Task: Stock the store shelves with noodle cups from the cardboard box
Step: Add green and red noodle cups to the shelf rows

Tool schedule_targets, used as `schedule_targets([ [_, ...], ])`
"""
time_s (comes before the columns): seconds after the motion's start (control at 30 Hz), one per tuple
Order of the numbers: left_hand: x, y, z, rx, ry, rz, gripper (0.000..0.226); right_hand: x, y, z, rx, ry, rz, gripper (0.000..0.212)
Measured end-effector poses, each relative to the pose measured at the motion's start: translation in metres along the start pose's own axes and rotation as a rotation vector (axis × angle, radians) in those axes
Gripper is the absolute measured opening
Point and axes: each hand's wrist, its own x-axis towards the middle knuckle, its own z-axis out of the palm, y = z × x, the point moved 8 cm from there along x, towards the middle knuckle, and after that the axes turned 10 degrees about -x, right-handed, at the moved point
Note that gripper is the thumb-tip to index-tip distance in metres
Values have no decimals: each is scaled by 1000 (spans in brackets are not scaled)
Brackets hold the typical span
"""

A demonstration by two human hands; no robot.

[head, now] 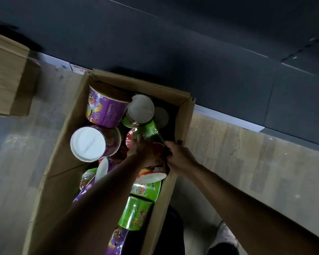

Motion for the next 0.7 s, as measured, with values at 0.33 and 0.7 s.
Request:
schedule_targets([
  [0.33,-38,3,1,-178,93,43,26,-10,12,11,-88,-70,44,54],
  [0.7,-112,26,-50,-220,167,320,31,-69,-4,-24,-124,58,-82,46],
])
